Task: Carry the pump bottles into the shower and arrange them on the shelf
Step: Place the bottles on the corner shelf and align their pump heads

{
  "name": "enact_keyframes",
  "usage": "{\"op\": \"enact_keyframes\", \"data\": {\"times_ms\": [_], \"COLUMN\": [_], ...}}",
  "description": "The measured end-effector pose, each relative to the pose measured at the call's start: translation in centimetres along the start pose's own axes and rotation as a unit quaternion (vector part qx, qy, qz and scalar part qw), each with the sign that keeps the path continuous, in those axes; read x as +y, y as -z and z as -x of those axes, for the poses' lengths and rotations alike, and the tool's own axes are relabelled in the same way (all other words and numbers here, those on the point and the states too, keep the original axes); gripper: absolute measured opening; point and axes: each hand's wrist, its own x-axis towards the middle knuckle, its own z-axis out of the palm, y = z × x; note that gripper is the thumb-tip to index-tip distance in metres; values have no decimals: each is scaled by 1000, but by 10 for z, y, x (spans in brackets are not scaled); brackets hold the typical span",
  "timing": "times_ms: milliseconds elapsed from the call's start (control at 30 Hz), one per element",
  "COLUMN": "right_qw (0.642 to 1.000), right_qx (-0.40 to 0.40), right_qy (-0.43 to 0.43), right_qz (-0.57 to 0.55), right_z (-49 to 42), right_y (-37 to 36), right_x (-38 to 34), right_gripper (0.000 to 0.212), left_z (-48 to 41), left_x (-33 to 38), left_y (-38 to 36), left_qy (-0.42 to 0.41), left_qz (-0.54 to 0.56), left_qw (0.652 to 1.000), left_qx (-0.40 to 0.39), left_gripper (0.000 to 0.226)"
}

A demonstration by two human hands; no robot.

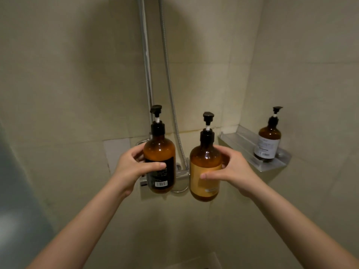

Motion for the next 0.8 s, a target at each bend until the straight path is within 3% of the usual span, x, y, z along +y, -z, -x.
{"op": "enact_keyframes", "data": {"times_ms": [100, 367, 800], "right_qw": [1000, 995, 973], "right_qx": [25, 97, 221], "right_qy": [-3, -15, -42], "right_qz": [11, 34, 59], "right_z": [-12, -50, -99], "right_y": [22, 85, 126], "right_x": [11, 39, 77], "right_gripper": [56, 60, 61], "left_z": [-29, -103, -210], "left_x": [-4, -7, -22], "left_y": [-21, -84, -163], "left_qy": [-9, -9, -17], "left_qz": [1, 14, 39], "left_qw": [1000, 997, 989], "left_qx": [-25, -80, -141], "left_gripper": [56, 91, 62]}}
